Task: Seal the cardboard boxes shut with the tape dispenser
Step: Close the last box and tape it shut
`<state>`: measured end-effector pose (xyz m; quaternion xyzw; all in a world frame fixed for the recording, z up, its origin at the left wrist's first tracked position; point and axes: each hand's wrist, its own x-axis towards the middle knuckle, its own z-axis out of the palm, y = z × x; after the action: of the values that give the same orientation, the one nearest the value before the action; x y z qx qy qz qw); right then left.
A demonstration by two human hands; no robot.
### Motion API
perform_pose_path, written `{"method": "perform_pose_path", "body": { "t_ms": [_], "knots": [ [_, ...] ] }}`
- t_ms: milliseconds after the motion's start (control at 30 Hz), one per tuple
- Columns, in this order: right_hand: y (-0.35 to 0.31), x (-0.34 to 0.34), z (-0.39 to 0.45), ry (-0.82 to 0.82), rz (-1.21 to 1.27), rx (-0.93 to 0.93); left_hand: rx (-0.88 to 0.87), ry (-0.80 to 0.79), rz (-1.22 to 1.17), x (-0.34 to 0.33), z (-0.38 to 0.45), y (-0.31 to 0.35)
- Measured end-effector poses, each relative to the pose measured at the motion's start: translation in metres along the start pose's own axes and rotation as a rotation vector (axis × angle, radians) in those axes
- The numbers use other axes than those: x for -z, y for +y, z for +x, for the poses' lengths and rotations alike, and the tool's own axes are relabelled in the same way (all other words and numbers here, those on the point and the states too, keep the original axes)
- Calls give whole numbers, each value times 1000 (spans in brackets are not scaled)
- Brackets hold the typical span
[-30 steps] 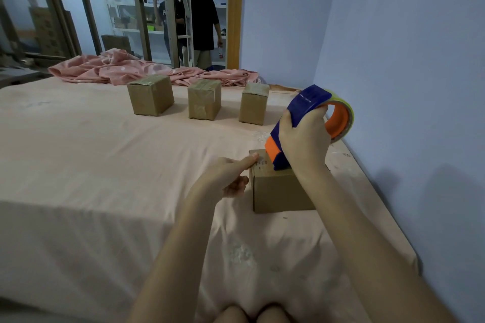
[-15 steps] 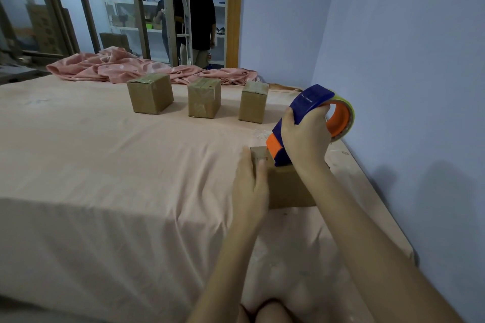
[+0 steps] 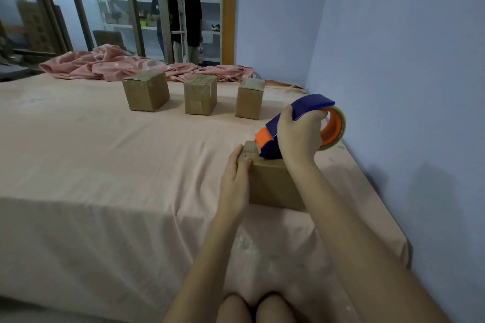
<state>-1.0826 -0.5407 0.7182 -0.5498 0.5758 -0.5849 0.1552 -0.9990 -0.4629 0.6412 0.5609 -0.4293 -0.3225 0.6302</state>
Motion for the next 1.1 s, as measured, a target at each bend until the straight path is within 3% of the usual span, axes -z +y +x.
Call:
{"method": "perform_pose_path", "body": {
  "t_ms": [133,433,633,733,867,1000,1100],
  "knots": [
    [-4,-6,-13,59,6,8,15,-48,29,12,1,5],
    [7,-4,-14,17,214,-63,-65,117,91,-12,-19,-3],
    [8,6,-1,97,182,-38,-239,108,209,-14,-20,-2],
    [14,6,-7,91,125,-15,-249,147,384,-12,-19,-2],
    [13,6,-6,85,61,20,-406,129,896,-6,-8,14],
    [9,3,-3,70,-37,96,-471,-148,933,-5,3,24],
    [8,5,1,45,-11,55,-497,-125,1045,-4,4,17]
  ]
}}
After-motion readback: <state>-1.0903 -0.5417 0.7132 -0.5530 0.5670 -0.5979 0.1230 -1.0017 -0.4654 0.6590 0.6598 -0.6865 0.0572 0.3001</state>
